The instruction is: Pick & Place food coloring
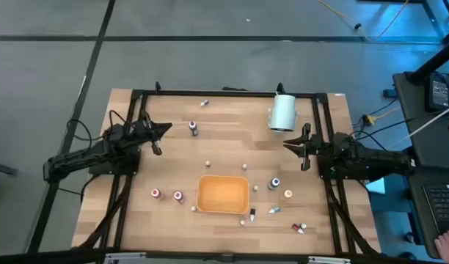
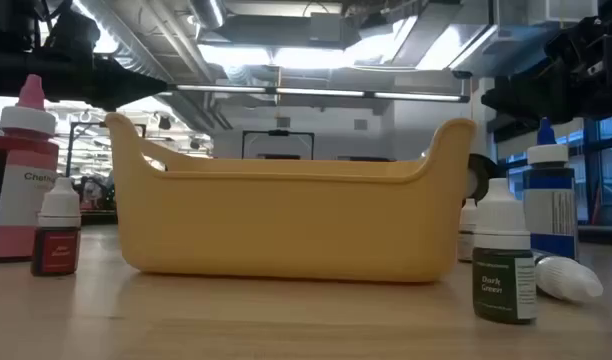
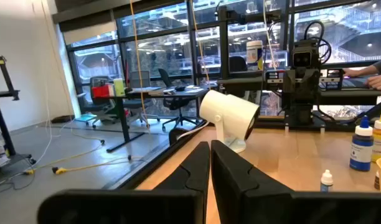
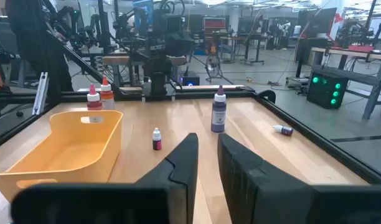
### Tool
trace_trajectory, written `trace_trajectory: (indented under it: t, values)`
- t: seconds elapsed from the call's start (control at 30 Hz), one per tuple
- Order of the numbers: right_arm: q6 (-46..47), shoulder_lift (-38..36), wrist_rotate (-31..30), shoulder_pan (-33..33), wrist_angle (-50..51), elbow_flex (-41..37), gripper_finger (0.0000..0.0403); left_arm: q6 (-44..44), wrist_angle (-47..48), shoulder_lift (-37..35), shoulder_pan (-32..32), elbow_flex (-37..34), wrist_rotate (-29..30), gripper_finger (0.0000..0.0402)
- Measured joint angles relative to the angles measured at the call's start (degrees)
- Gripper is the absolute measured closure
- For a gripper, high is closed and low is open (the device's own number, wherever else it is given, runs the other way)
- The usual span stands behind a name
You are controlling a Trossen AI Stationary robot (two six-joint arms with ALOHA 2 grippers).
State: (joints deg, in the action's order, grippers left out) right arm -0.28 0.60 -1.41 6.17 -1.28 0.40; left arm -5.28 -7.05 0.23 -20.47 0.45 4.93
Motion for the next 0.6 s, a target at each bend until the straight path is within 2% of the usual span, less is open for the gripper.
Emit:
trace_trajectory:
  t: [0.6]
  values:
    - [-0.02, 0.02, 0.0, -0.01, 0.01, 0.0, 0.0337, 0.0, 0.0, 0.0, 0.02, 0.02, 0.0, 0.0389]
